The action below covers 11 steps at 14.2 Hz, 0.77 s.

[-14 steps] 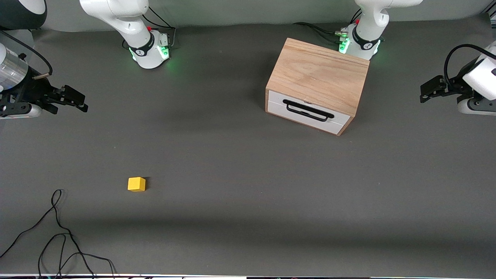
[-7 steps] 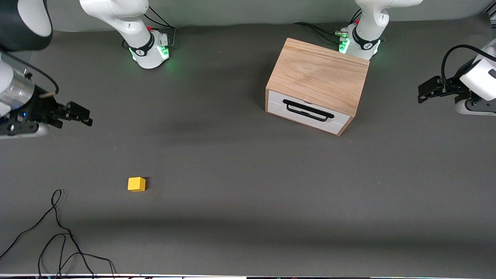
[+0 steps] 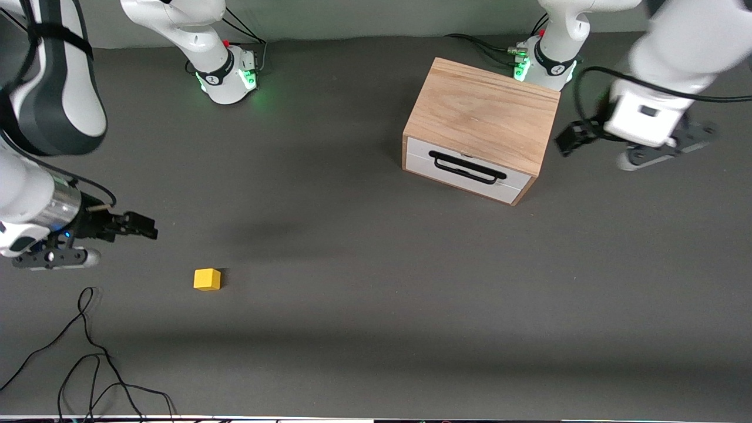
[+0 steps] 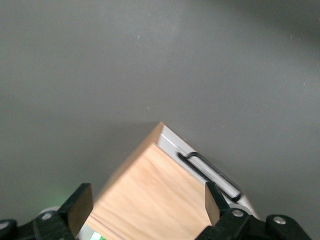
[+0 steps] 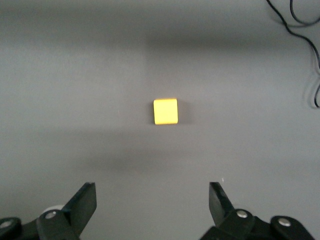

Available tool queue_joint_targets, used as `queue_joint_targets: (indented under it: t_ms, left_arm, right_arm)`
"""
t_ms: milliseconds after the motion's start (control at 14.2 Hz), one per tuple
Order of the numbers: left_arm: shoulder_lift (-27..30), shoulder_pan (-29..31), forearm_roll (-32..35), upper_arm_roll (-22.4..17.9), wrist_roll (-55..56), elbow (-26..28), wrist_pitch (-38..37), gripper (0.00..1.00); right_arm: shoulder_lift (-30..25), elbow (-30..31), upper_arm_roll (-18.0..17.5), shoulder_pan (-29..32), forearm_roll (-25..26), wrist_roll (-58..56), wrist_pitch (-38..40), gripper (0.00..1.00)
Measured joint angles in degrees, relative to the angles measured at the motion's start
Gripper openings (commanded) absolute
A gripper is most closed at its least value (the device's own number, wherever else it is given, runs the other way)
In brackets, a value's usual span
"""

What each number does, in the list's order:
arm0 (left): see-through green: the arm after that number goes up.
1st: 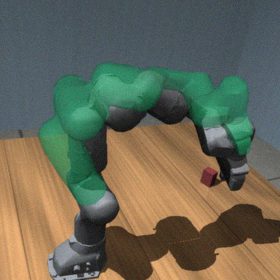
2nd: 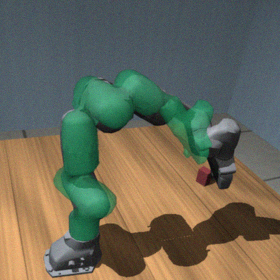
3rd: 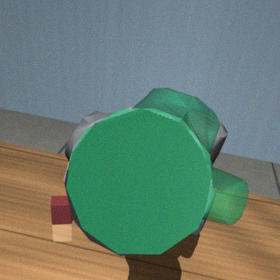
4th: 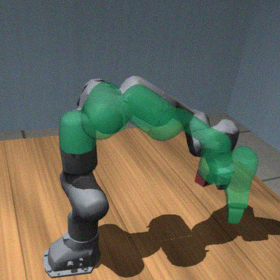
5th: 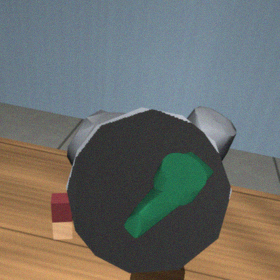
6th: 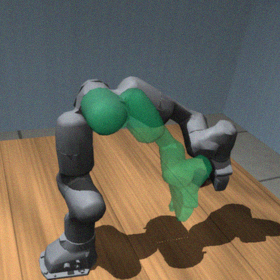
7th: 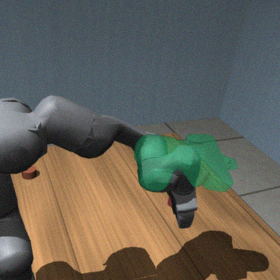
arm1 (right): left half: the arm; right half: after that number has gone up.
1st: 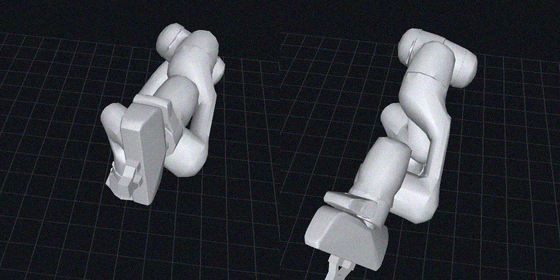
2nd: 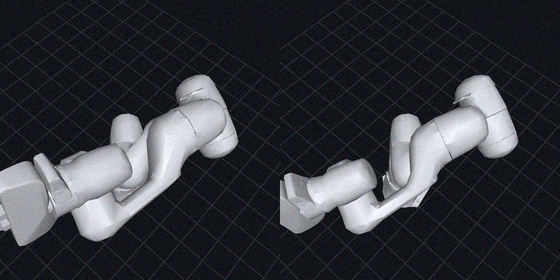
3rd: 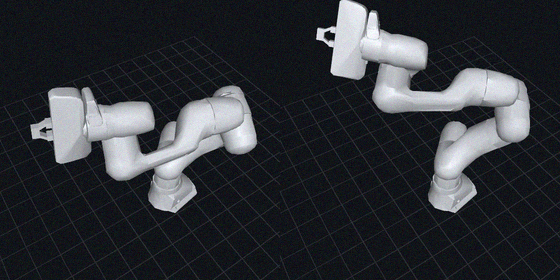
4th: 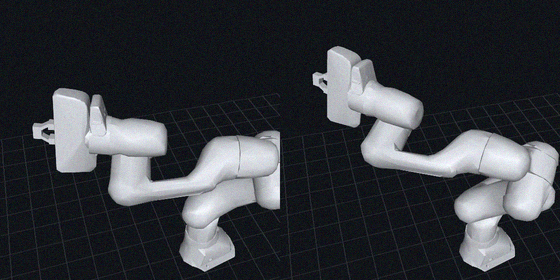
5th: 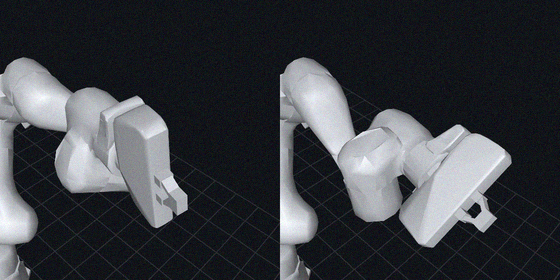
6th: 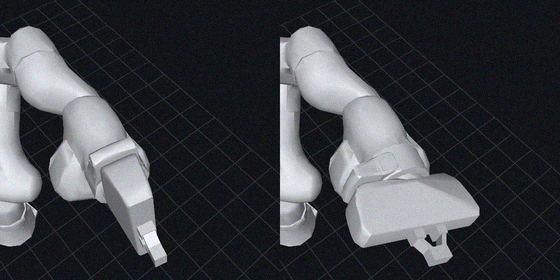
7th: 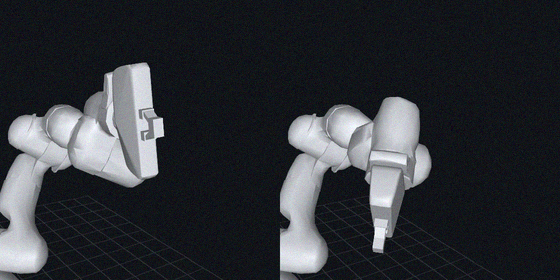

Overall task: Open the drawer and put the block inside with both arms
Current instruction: 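Reach the right gripper to the yellow cube while the left gripper reaches the drawer handle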

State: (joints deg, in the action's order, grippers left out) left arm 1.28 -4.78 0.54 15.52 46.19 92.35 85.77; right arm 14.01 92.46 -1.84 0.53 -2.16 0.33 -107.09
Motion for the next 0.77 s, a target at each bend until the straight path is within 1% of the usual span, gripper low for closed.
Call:
queue_joint_targets:
  t_ms: [211, 352, 492, 563, 774]
  left_arm:
    - [-1.8, -0.4, 0.1, 7.2, 21.0, -0.4, 0.1, 1.00]
    - [-4.1, -1.7, 0.6, 10.7, 34.0, -1.2, 0.4, 1.00]
    - [-7.0, -3.8, 0.9, 11.7, 44.1, -2.2, 0.6, 1.00]
    - [-8.4, -4.5, 1.0, 11.8, 47.3, -2.6, 0.7, 1.00]
    - [-11.8, -4.8, 1.1, 11.6, 50.5, -2.8, 3.3, 1.00]
  right_arm:
    - [2.5, -0.3, 0.0, -0.2, 0.0, 0.0, -3.2, 1.00]
    - [3.6, -0.4, -0.1, -0.3, 0.0, 0.0, -4.9, 1.00]
    - [4.7, -0.4, 0.0, -0.3, 0.0, 0.0, -5.8, 1.00]
    - [5.5, -0.3, -0.1, -0.3, 0.0, 0.0, -6.3, 1.00]
    - [9.6, -0.2, -0.1, -0.4, 0.0, 0.0, -11.0, 1.00]
